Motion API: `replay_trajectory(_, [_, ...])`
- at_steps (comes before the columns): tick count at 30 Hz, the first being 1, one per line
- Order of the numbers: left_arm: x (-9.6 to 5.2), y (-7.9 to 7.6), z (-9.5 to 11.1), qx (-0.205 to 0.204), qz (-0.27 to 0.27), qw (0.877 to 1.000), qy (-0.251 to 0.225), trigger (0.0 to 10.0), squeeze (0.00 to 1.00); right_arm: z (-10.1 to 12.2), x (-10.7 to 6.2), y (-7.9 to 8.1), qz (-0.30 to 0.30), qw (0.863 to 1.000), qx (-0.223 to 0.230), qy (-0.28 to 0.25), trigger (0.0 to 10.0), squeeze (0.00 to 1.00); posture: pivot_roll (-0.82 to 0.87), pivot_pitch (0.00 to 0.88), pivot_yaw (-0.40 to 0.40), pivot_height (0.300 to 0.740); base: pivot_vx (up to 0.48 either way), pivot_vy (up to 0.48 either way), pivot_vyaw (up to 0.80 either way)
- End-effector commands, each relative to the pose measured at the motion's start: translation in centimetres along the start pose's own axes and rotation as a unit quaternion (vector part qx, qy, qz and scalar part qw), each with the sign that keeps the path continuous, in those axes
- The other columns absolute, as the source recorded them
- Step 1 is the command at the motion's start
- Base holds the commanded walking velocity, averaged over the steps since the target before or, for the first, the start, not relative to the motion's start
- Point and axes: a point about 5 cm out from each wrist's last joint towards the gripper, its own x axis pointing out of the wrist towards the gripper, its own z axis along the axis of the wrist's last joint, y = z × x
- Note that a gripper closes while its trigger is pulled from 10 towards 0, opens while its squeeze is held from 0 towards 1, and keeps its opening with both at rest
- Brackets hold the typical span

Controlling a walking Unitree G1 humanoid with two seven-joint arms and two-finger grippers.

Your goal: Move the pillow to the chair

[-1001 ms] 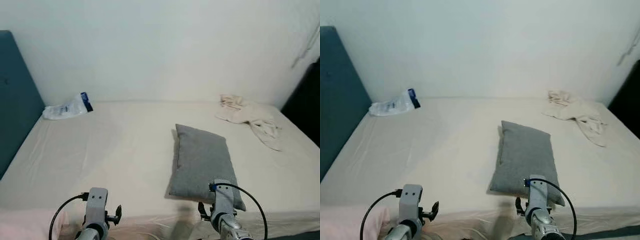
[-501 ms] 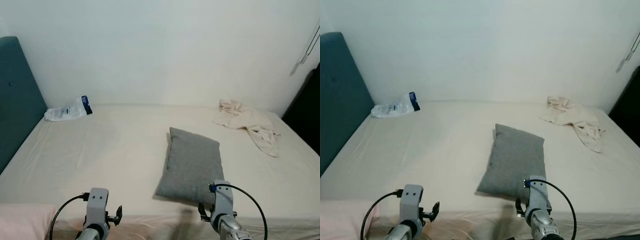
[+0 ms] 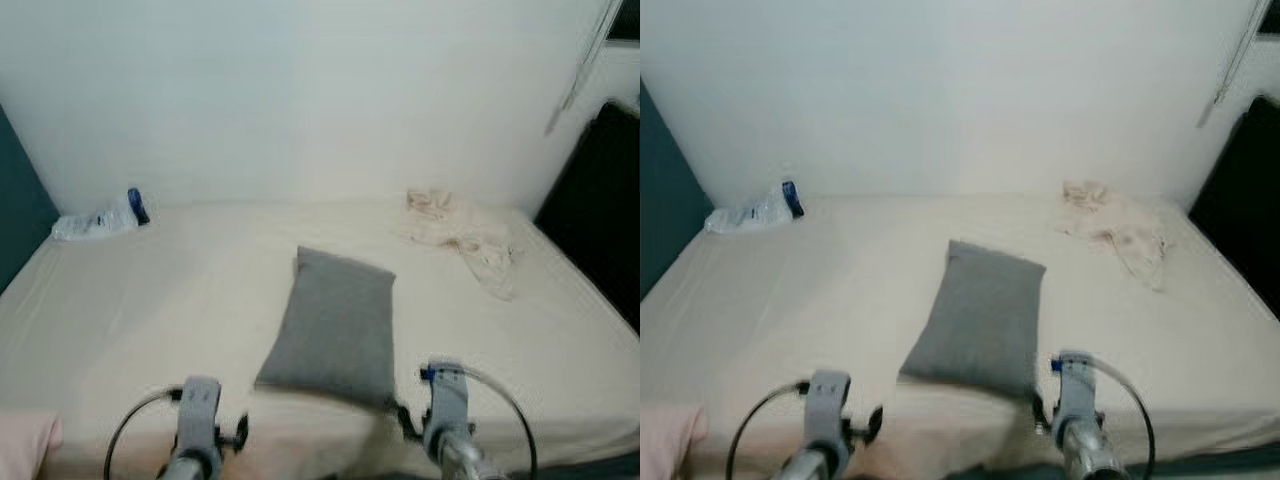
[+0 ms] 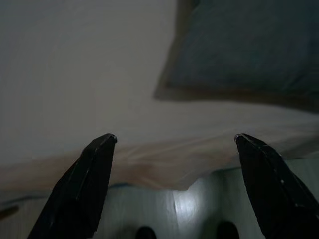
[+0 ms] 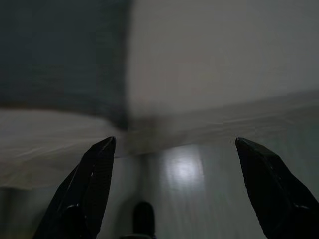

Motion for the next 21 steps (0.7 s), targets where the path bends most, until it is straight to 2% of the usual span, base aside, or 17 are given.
replay_trajectory(1, [0.0,0.3,0.0,-0.009,0.009,1.0,-0.001,10.0,0.0,0.0,0.0,0.4,0.004,1.0,-0.001,-0.001,10.0,0.0,0.07,0.0,-0.037,0.736,0.0,0.0,0.0])
replay_trajectory(12, [0.3,0.2,0.7,-0.007,0.005,1.0,-0.015,10.0,0.0,0.8,0.1,0.6,0.018,1.0,0.009,-0.018,10.0,0.0,0.06,0.0,-0.033,0.736,0.0,0.0,0.0])
replay_trajectory(16, [0.4,0.2,1.1,-0.008,-0.001,1.0,-0.024,10.0,0.0,2.4,0.2,1.8,0.075,0.994,0.048,-0.059,10.0,0.0,0.06,0.0,-0.031,0.736,0.0,0.0,0.0])
replay_trajectory(21, [0.4,0.0,1.2,-0.01,-0.003,1.0,-0.028,10.0,0.0,3.5,0.2,2.1,0.096,0.99,0.069,-0.083,10.0,0.0,0.06,0.0,-0.029,0.736,0.0,0.0,0.0])
